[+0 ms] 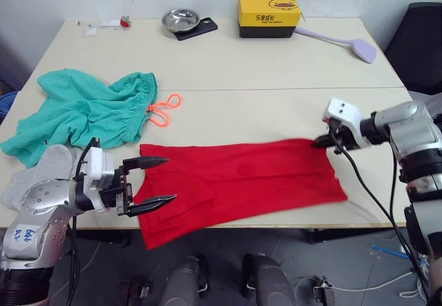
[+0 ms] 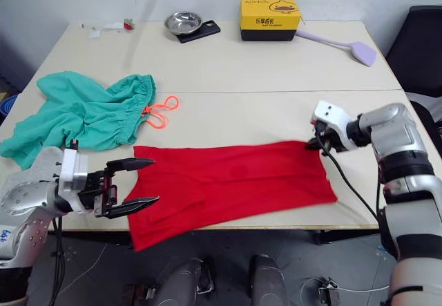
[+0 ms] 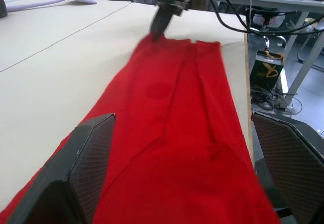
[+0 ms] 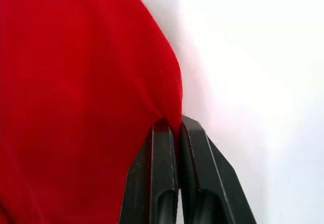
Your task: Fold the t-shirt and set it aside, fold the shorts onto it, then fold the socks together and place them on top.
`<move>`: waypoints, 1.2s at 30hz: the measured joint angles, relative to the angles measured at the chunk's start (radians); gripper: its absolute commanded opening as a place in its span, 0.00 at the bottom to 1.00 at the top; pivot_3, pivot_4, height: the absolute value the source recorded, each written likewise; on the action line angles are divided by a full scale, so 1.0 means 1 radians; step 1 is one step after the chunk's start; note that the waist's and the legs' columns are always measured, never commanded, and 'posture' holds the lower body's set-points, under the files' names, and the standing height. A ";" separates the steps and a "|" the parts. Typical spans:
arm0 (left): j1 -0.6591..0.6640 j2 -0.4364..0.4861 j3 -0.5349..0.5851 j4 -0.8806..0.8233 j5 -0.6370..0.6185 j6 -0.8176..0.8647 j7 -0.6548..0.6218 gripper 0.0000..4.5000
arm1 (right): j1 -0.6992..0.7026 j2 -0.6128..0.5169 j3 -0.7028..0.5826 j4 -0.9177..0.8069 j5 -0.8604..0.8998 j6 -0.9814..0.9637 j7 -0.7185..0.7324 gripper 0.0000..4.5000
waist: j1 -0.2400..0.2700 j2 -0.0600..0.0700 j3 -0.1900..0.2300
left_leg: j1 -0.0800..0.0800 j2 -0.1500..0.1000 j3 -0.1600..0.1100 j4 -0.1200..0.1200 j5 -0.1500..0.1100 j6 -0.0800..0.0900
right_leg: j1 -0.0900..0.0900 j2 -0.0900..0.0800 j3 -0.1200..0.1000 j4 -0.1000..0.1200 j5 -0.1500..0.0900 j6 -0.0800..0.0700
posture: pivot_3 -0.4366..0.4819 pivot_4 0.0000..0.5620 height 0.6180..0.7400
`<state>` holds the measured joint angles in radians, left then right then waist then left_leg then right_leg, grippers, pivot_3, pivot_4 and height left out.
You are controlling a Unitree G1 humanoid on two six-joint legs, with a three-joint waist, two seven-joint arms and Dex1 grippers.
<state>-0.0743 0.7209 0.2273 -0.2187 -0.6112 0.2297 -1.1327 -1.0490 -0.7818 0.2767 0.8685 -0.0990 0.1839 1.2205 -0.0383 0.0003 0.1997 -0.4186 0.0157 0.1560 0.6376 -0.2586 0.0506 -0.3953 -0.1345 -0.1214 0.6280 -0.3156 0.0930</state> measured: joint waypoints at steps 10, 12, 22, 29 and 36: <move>-0.045 -0.079 -0.013 0.075 0.068 -0.046 0.085 1.00 | -0.077 0.106 -0.017 0.288 -0.109 -0.357 -0.284 0.01 | 0.001 0.000 0.000 | -0.002 0.000 0.001 0.000 0.006 0.007 | -0.001 0.001 0.000 0.000 0.000 0.000 | 0.48 0.27 1.00; -0.050 -0.086 -0.017 0.076 0.066 -0.036 0.092 1.00 | -0.077 0.113 -0.055 0.306 -0.080 -0.358 -0.254 0.12 | 0.001 0.000 0.000 | -0.002 0.000 0.001 0.000 0.007 0.007 | -0.001 0.001 0.000 0.001 0.000 0.000 | 0.48 0.27 1.00; -0.245 -0.017 -0.059 0.247 0.082 0.115 0.085 1.00 | -0.063 -0.066 -0.213 0.152 0.046 0.061 -0.079 0.87 | 0.016 0.000 0.000 | -0.003 0.000 -0.003 0.001 0.009 0.008 | -0.001 0.000 -0.001 0.003 0.000 0.000 | 0.48 0.27 1.00; -0.536 -0.004 -0.214 0.614 0.276 0.031 0.016 1.00 | 0.326 -0.246 -0.394 -0.504 0.274 0.976 -0.054 0.99 | 0.017 -0.001 -0.001 | -0.004 0.000 -0.006 0.002 0.006 0.008 | 0.001 -0.002 -0.005 0.000 0.001 0.000 | 0.48 0.27 1.00; -0.751 -0.079 -0.327 0.955 0.444 -0.130 -0.024 1.00 | 0.499 -0.094 -0.573 -0.818 0.357 1.400 -0.284 0.99 | 0.005 -0.002 -0.001 | -0.005 0.001 -0.005 0.006 0.006 0.008 | -0.001 0.001 -0.005 0.003 0.001 -0.001 | 0.48 0.27 1.00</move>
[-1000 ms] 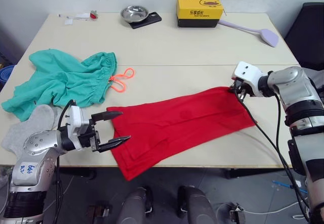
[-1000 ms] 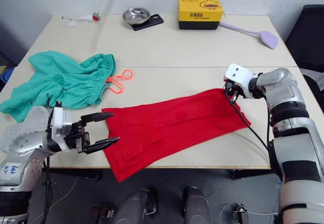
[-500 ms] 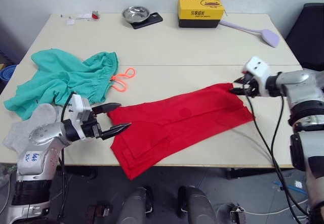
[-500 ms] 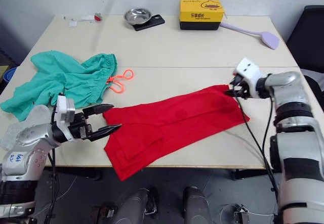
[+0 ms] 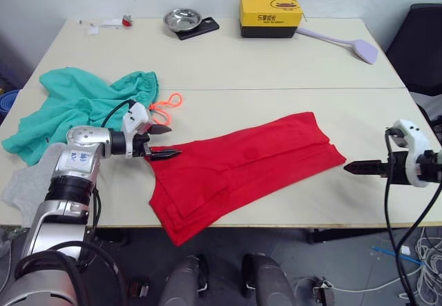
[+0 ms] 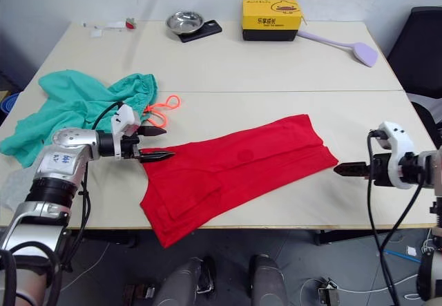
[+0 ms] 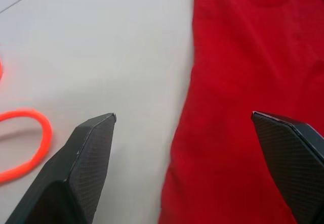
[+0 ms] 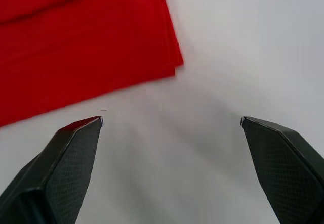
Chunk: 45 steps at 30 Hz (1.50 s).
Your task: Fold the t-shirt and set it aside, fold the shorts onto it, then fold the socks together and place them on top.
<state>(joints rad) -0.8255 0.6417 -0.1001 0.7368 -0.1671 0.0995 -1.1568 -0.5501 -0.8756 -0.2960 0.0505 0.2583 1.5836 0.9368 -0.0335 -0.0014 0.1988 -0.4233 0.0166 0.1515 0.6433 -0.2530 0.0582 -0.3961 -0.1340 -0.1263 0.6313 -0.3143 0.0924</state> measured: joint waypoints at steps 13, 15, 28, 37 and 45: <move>-0.054 -0.010 -0.032 0.087 0.072 0.060 -0.107 0.80 | -0.108 0.290 -0.143 0.006 0.034 0.023 -0.370 0.71 | -0.002 -0.013 -0.007 | 0.001 0.000 0.000 0.002 -0.004 -0.005 | 0.000 -0.001 0.002 0.003 0.000 0.000 | 0.48 0.27 1.00; -0.050 -0.010 -0.032 0.071 0.071 0.082 -0.115 0.65 | -0.115 0.294 -0.142 0.024 0.035 0.012 -0.387 0.54 | -0.003 -0.013 -0.007 | 0.001 0.000 0.000 0.002 -0.002 -0.002 | 0.000 0.000 0.002 0.003 0.000 0.000 | 0.48 0.27 1.00; 0.240 0.027 0.083 -0.354 -0.032 0.323 -0.055 0.00 | -0.224 0.296 0.090 0.239 0.031 -0.329 -0.364 0.00 | -0.030 -0.012 -0.006 | 0.000 0.001 0.001 0.001 -0.001 0.000 | -0.001 0.001 0.004 0.007 0.000 0.000 | 0.48 0.27 1.00; 0.646 -0.100 0.323 -0.995 -0.169 0.649 0.346 0.00 | -0.527 0.383 0.215 0.721 -0.082 -0.808 -0.351 0.00 | -0.021 -0.008 -0.004 | 0.000 0.001 0.002 0.002 -0.001 0.000 | -0.001 0.001 0.006 0.008 0.000 0.000 | 0.48 0.27 1.00; 0.847 -0.233 0.358 -1.266 -0.240 0.723 0.550 0.00 | -0.585 0.486 0.220 0.943 -0.123 -1.041 -0.412 0.00 | -0.011 -0.008 -0.004 | 0.000 0.000 0.002 0.002 0.000 0.000 | 0.000 0.001 0.006 0.007 0.000 0.000 | 0.48 0.27 1.00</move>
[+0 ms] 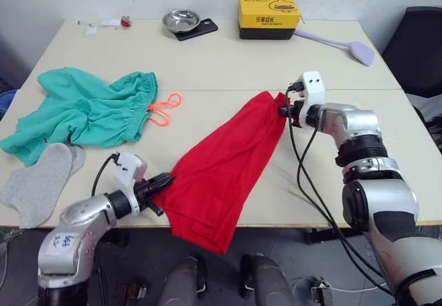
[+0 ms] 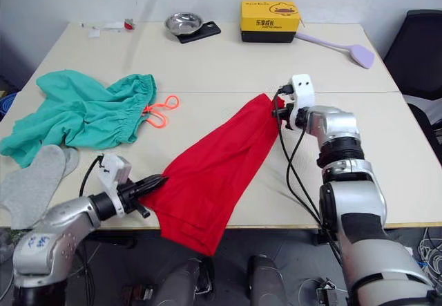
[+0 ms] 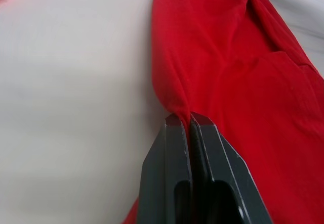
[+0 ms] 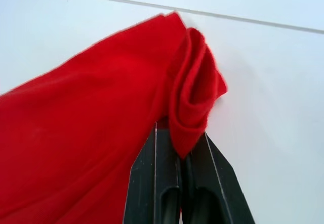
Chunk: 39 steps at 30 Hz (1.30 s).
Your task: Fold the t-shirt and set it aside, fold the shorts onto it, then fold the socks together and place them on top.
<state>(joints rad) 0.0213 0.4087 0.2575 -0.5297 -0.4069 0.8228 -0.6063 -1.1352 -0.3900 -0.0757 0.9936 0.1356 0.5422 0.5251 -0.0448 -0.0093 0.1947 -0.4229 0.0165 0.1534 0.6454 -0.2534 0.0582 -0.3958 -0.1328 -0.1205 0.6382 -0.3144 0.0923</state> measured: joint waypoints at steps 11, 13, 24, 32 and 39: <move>-0.048 0.182 0.027 0.095 -0.103 -0.019 -0.103 0.58 | 0.017 -0.171 0.072 -0.087 -0.056 0.031 0.227 0.68 | 0.013 0.002 0.001 | 0.000 0.000 0.000 -0.001 -0.004 -0.007 | -0.001 0.000 0.000 -0.004 0.000 0.000 | 0.48 0.27 1.00; -0.088 0.246 0.042 0.164 -0.132 0.013 -0.153 0.72 | 0.060 -0.230 0.074 -0.182 -0.047 0.102 0.300 0.85 | 0.013 0.002 0.001 | 0.000 0.000 0.000 -0.001 -0.004 -0.008 | -0.001 0.000 0.000 -0.005 0.000 0.000 | 0.48 0.27 1.00; -0.725 0.263 -0.298 0.747 -0.006 -0.157 -0.440 0.99 | 0.589 -0.398 0.044 -1.240 0.387 0.940 0.485 1.00 | 0.021 0.003 0.001 | -0.001 0.000 -0.003 -0.001 -0.005 -0.006 | 0.000 0.000 -0.004 -0.008 0.000 0.000 | 0.48 0.27 1.00; -1.012 0.026 -0.432 1.278 0.196 -0.424 -0.413 0.99 | 0.712 -0.232 0.028 -1.466 0.555 1.067 0.281 1.00 | 0.029 0.001 0.001 | -0.003 -0.001 -0.002 0.001 -0.004 0.003 | -0.001 -0.001 -0.004 -0.008 0.001 0.001 | 0.48 0.27 1.00; -1.133 -0.068 -0.429 1.574 0.296 -0.563 -0.377 0.99 | 0.727 -0.111 0.025 -1.494 0.667 1.064 0.050 1.00 | 0.017 -0.003 0.000 | -0.003 0.000 -0.002 0.002 -0.004 0.004 | -0.001 -0.001 -0.004 -0.009 0.001 0.002 | 0.48 0.27 1.00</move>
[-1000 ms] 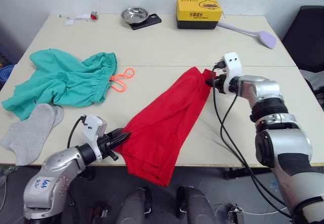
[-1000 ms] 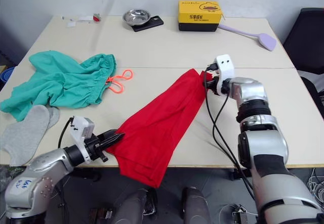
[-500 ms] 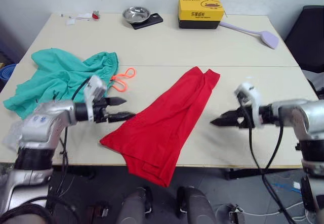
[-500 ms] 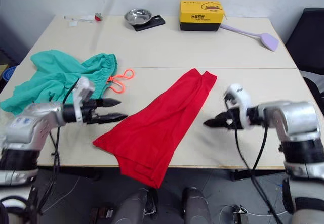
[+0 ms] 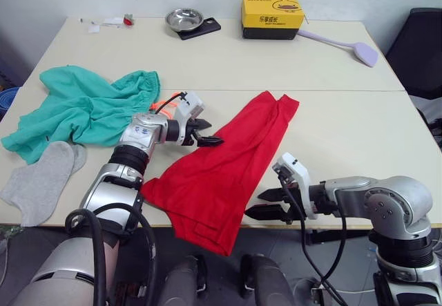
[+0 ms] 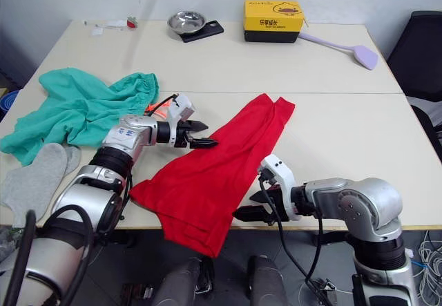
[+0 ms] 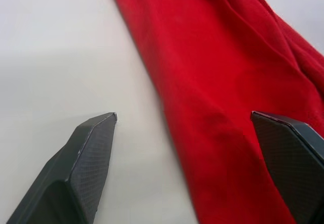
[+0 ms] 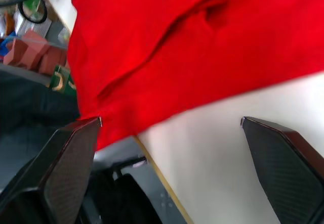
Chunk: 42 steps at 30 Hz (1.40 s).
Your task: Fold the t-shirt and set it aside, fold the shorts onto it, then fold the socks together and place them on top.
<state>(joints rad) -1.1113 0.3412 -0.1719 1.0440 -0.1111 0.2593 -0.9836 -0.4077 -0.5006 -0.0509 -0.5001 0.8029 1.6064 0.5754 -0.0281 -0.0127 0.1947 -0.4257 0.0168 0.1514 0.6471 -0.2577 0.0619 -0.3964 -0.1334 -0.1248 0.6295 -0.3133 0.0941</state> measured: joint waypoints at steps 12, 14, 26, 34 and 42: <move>-0.059 -0.092 0.052 0.152 0.053 -0.070 0.041 0.73 | 0.005 0.118 0.007 0.031 0.071 -0.014 -0.258 0.41 | 0.002 -0.008 -0.005 | 0.003 0.000 -0.001 0.000 -0.001 -0.001 | 0.002 -0.001 0.000 0.000 0.000 0.000 | 0.48 0.27 1.00; -0.059 -0.103 0.057 0.156 0.060 -0.073 0.062 0.59 | 0.001 0.111 0.031 0.033 0.080 -0.014 -0.265 0.26 | 0.002 -0.008 -0.005 | 0.002 0.000 -0.001 -0.001 -0.001 0.000 | 0.002 -0.001 0.000 -0.001 0.000 0.000 | 0.48 0.27 1.00; -0.033 -0.134 0.162 0.179 0.044 -0.080 0.111 0.01 | -0.007 0.080 0.073 0.042 0.116 -0.001 -0.254 0.00 | 0.002 -0.008 -0.005 | 0.001 0.000 -0.001 0.000 -0.002 0.001 | 0.002 -0.001 -0.001 -0.002 0.000 0.000 | 0.48 0.27 1.00; 0.057 -0.133 0.239 0.079 -0.010 -0.073 0.142 0.01 | -0.078 -0.103 0.103 0.111 0.075 -0.054 -0.136 0.00 | 0.001 -0.008 -0.005 | 0.001 0.000 -0.001 0.000 -0.002 0.001 | 0.002 -0.002 -0.001 -0.002 0.000 0.000 | 0.48 0.27 1.00; 0.279 -0.105 0.274 -0.287 -0.036 -0.043 0.276 0.01 | -0.214 -0.283 0.274 0.334 -0.108 -0.327 0.086 0.00 | -0.004 -0.008 -0.005 | 0.002 0.000 0.001 0.000 -0.001 0.001 | 0.001 -0.001 0.001 -0.001 0.000 0.000 | 0.48 0.27 1.00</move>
<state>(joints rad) -0.8319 0.2364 0.1016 0.7571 -0.1467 0.2166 -0.7077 -0.6216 -0.7832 0.2236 -0.1665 0.6947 1.2798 0.6616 -0.0322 -0.0207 0.1896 -0.4242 0.0170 0.1524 0.6469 -0.2587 0.0624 -0.3952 -0.1339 -0.1242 0.6288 -0.3132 0.0942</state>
